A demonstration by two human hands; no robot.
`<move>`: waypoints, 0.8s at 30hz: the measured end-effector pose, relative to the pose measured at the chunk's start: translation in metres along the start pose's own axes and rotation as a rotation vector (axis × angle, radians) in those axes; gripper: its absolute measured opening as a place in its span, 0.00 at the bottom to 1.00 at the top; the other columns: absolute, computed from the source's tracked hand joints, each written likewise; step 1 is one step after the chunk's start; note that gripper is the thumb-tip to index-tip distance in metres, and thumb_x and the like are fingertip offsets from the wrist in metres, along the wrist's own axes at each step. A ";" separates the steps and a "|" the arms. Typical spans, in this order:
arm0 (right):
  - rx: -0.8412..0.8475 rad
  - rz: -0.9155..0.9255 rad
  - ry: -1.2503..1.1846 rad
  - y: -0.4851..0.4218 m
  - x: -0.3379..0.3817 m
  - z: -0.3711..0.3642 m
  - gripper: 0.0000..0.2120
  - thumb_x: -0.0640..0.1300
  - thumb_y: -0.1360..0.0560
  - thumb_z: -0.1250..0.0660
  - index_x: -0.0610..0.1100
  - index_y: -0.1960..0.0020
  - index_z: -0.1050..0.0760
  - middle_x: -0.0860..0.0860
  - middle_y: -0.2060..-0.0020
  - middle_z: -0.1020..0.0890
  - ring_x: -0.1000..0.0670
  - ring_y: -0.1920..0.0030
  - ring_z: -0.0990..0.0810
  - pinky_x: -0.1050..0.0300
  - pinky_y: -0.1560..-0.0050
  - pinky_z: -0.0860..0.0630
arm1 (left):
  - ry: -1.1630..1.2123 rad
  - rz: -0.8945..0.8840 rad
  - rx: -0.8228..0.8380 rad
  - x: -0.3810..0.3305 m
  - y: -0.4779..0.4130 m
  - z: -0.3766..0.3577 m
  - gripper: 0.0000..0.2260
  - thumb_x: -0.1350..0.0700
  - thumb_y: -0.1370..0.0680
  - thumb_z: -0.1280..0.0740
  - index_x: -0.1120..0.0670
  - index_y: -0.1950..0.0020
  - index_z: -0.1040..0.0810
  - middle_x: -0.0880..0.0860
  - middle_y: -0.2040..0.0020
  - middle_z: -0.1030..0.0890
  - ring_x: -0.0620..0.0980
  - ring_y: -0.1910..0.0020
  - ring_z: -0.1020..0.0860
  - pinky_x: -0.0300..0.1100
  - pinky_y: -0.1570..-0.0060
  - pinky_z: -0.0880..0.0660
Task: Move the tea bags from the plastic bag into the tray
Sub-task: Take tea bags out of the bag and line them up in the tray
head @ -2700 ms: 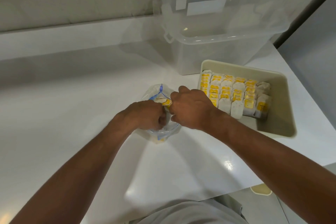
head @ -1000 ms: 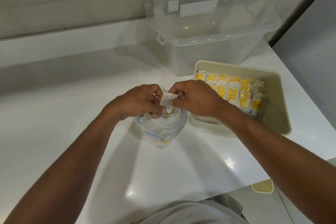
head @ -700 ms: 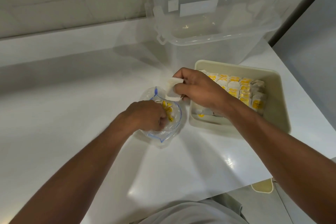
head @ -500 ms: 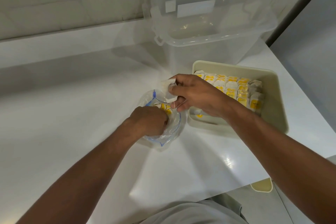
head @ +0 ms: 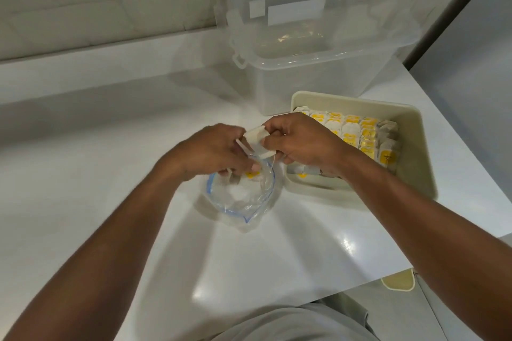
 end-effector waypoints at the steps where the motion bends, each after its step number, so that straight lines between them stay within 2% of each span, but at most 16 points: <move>1: 0.006 0.002 0.002 0.000 0.000 0.001 0.05 0.40 0.25 0.32 0.49 0.51 0.20 0.52 0.64 0.18 0.56 0.66 0.19 0.62 0.66 0.25 | 0.092 -0.010 -0.007 -0.003 0.002 0.004 0.14 0.52 0.29 0.22 0.52 0.47 0.19 0.56 0.57 0.14 0.52 0.60 0.17 0.40 0.62 0.26; 5: -0.016 -0.013 -0.079 0.000 0.001 0.008 0.12 0.45 0.26 0.27 0.48 0.44 0.23 0.49 0.61 0.16 0.56 0.66 0.18 0.60 0.63 0.23 | 0.224 0.024 -0.065 0.000 0.000 0.011 0.09 0.49 0.23 0.28 0.53 0.48 0.18 0.49 0.58 0.14 0.41 0.63 0.20 0.34 0.68 0.32; 9: -0.005 0.101 -0.019 0.005 0.008 0.009 0.20 0.54 0.31 0.23 0.55 0.43 0.26 0.52 0.59 0.17 0.59 0.65 0.20 0.65 0.63 0.27 | 0.404 0.142 -0.054 0.014 -0.006 0.008 0.08 0.51 0.21 0.30 0.56 0.53 0.17 0.50 0.62 0.17 0.40 0.70 0.26 0.31 0.76 0.38; 11: 0.015 0.196 0.106 0.007 0.013 0.008 0.17 0.51 0.32 0.21 0.54 0.47 0.23 0.54 0.60 0.18 0.61 0.67 0.23 0.68 0.63 0.30 | 0.459 0.210 -0.042 0.020 -0.007 0.007 0.08 0.53 0.21 0.30 0.56 0.55 0.17 0.51 0.63 0.17 0.40 0.71 0.27 0.30 0.78 0.40; 13: -0.020 0.269 0.248 0.007 0.015 0.009 0.10 0.48 0.31 0.22 0.51 0.52 0.19 0.56 0.63 0.18 0.62 0.67 0.23 0.66 0.62 0.31 | 0.474 0.251 -0.015 0.024 -0.009 0.006 0.08 0.53 0.21 0.30 0.57 0.56 0.17 0.53 0.61 0.17 0.40 0.72 0.28 0.30 0.79 0.40; 15: -0.086 0.315 0.350 0.006 0.017 0.013 0.05 0.50 0.29 0.24 0.52 0.55 0.17 0.60 0.65 0.19 0.63 0.65 0.22 0.64 0.61 0.29 | 0.451 0.256 -0.004 0.023 -0.008 0.005 0.10 0.51 0.21 0.31 0.58 0.52 0.16 0.54 0.59 0.16 0.40 0.72 0.27 0.30 0.79 0.40; 17: -0.119 0.353 0.398 0.008 0.020 0.016 0.03 0.52 0.28 0.26 0.54 0.57 0.17 0.61 0.65 0.20 0.64 0.65 0.23 0.65 0.61 0.31 | 0.384 0.225 -0.031 0.021 -0.007 0.006 0.09 0.52 0.20 0.32 0.57 0.50 0.17 0.54 0.57 0.14 0.40 0.71 0.25 0.32 0.76 0.39; 19: -0.136 0.340 0.386 0.008 0.018 0.022 0.03 0.53 0.28 0.26 0.54 0.58 0.17 0.60 0.64 0.21 0.63 0.66 0.25 0.66 0.61 0.33 | 0.237 0.144 -0.067 0.019 -0.007 0.006 0.04 0.56 0.21 0.32 0.53 0.51 0.18 0.54 0.56 0.14 0.41 0.69 0.22 0.37 0.71 0.35; 20: -0.118 0.302 0.304 0.008 0.016 0.025 0.03 0.51 0.29 0.25 0.53 0.58 0.16 0.59 0.65 0.20 0.61 0.67 0.25 0.66 0.61 0.33 | 0.061 0.082 -0.096 0.017 -0.007 0.006 0.03 0.57 0.23 0.32 0.50 0.52 0.18 0.52 0.57 0.14 0.43 0.67 0.20 0.39 0.68 0.31; 22: -0.042 0.212 0.075 0.007 0.011 0.026 0.03 0.46 0.29 0.24 0.47 0.58 0.16 0.53 0.66 0.18 0.60 0.68 0.25 0.67 0.61 0.31 | -0.479 0.028 -0.159 0.018 -0.012 -0.003 0.03 0.51 0.25 0.31 0.45 0.53 0.20 0.46 0.57 0.17 0.46 0.62 0.20 0.41 0.60 0.26; 24: -0.034 0.183 0.071 0.007 0.009 0.028 0.03 0.45 0.29 0.24 0.46 0.58 0.16 0.51 0.65 0.17 0.59 0.66 0.24 0.64 0.61 0.29 | -0.873 0.034 -0.286 0.016 -0.014 -0.013 0.06 0.44 0.25 0.33 0.42 0.50 0.22 0.44 0.55 0.21 0.49 0.58 0.24 0.41 0.59 0.31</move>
Point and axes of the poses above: each hand's wrist, its own y-axis away from the middle knuckle, its own z-axis out of the back of the hand, x = y × z, the point moved 7 cm from there along -y, towards the middle knuckle
